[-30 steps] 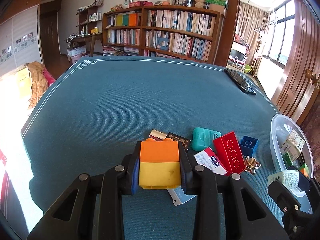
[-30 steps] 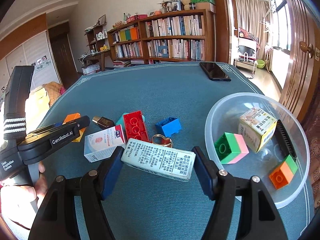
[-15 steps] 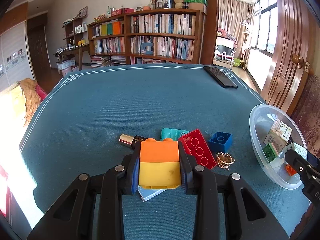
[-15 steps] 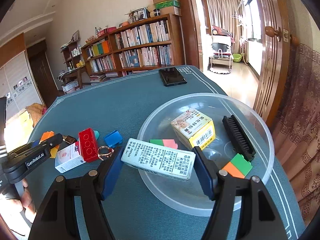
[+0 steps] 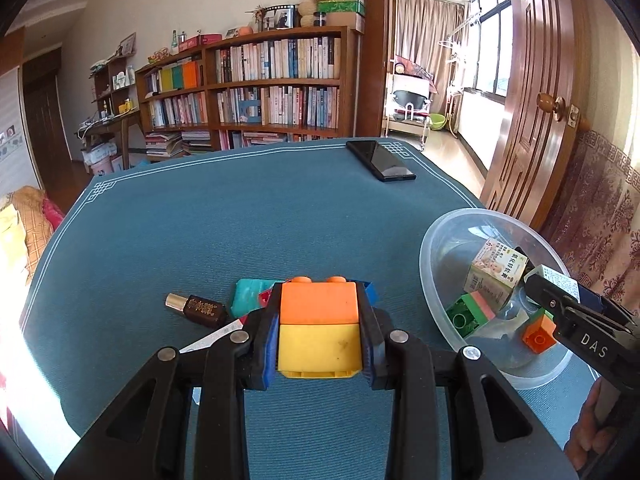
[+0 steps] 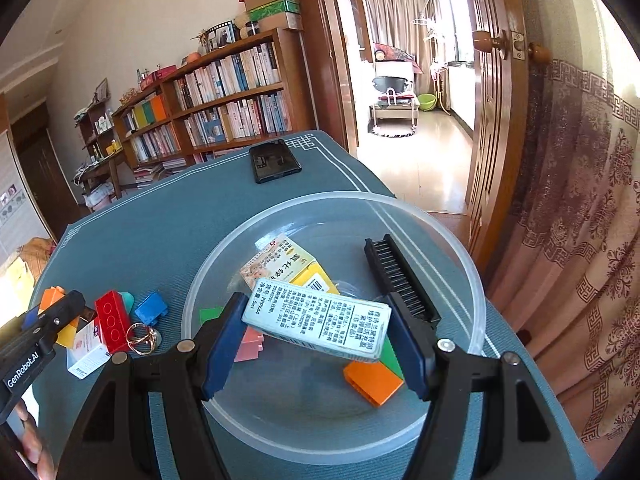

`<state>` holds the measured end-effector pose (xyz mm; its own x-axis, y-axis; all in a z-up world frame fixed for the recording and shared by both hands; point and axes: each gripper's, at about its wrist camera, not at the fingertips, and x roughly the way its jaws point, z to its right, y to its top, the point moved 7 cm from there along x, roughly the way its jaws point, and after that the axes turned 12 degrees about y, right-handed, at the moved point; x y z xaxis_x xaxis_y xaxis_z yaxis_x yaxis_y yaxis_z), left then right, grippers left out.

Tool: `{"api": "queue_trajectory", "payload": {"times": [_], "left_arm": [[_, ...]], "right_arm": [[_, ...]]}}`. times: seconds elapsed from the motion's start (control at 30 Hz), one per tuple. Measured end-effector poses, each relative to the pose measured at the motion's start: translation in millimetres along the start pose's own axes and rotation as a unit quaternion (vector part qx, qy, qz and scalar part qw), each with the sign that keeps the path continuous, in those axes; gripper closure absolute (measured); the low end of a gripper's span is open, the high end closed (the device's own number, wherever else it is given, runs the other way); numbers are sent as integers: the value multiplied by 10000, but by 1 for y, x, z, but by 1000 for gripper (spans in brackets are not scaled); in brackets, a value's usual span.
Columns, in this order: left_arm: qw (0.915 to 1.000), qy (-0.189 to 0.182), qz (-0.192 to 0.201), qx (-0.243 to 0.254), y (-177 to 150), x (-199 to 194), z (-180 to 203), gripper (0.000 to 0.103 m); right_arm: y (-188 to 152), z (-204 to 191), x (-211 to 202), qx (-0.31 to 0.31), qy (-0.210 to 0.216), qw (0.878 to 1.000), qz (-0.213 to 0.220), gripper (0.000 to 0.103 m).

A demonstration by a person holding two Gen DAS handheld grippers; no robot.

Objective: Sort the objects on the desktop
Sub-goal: 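Carry the block and white box into the clear bowl and open both tools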

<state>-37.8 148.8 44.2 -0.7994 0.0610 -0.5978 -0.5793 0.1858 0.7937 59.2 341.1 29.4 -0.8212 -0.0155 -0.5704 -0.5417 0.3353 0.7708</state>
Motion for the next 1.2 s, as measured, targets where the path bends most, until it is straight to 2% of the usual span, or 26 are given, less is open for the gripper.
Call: {"api": "queue_trajectory", "payload": {"times": [0.5,0.83,0.97,1.0,1.1,1.13,1.2], "left_arm": [[9963,-673,161,504,16,-11,85,69],[9912,-1078,158,747,2,-11,127,69],[9886,-1294,25,768,-8,-4,136,69],[9886,-1278,-21,796,-10,-2,137,66],[9916,-1083,100,702,-10,-4,130,37],[9926,-1021,174,636,-8,-5,127,32],[9935,-964,256,555,-5,-9,121,30]], "right_arm": [[15,28,-11,336,-264,9989,172,30],[25,48,-20,537,-468,9968,359,30],[24,50,-17,547,-508,9966,336,30],[23,50,-17,545,-521,9966,331,30],[22,51,-16,578,-515,9965,306,30],[22,52,-16,598,-514,9964,298,30],[22,54,-15,643,-510,9962,295,30]]}}
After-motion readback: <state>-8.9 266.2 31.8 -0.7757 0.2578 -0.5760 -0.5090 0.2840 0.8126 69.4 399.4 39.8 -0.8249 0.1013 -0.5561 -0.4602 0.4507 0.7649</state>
